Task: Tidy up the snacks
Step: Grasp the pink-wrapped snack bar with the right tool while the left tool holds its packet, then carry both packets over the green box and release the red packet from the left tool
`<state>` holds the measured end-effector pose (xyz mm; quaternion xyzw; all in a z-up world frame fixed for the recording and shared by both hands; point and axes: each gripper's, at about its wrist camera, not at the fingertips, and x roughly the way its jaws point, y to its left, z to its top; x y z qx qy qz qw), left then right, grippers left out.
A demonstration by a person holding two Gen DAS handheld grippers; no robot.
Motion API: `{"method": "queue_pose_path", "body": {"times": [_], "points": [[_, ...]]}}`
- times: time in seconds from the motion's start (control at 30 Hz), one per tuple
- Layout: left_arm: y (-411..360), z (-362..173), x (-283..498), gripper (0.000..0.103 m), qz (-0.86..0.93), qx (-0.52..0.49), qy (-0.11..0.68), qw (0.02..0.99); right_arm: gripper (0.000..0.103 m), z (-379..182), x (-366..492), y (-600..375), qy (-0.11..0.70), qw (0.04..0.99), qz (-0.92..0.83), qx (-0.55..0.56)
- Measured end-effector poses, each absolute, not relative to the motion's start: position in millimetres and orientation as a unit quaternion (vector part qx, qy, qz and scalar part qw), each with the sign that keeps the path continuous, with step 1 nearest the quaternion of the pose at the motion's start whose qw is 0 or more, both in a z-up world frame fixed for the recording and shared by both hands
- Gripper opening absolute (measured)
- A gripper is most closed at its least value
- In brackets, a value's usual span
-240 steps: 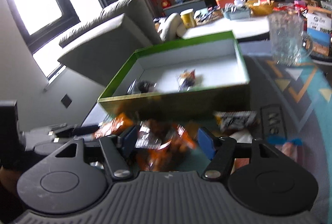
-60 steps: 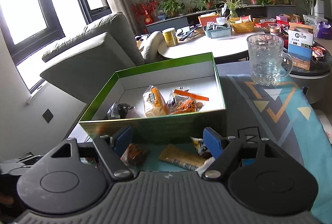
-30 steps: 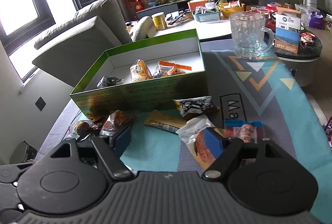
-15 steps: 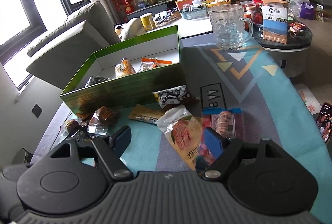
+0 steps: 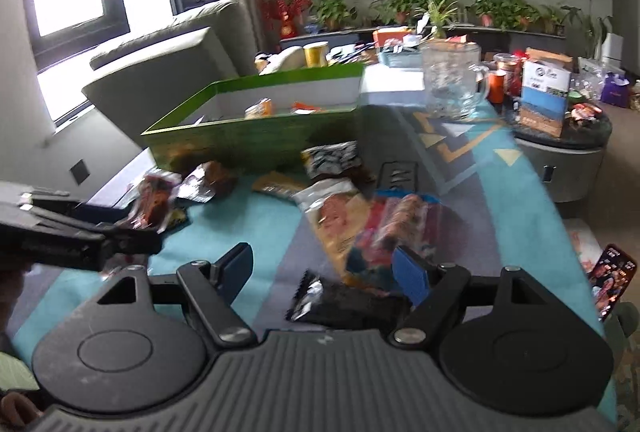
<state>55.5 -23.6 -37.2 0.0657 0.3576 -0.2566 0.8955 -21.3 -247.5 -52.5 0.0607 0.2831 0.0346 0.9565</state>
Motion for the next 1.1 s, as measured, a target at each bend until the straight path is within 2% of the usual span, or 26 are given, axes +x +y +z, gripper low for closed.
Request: {"method": "queue_pose_path", "body": {"times": [0.13,0.4,0.67,1.1], "points": [[-24,-36,55,0.06,-0.258,0.066,0.354,0.897,0.045,-58,2,-261,0.295,0.954,-0.006,0.057],[-26,-40,61,0.06,-0.256,0.065,0.362,0.894,0.044,-79,34,-287,0.339,0.931,-0.001,0.138],[-24,-40,63,0.06,-0.255,0.056,0.368,0.892,0.043,-74,26,-273,0.335,0.935,0.017,0.118],[-19,-27,54,0.06,-0.258,0.047,0.348,0.9,0.042,-36,-7,-257,0.267,0.956,0.03,0.115]]}}
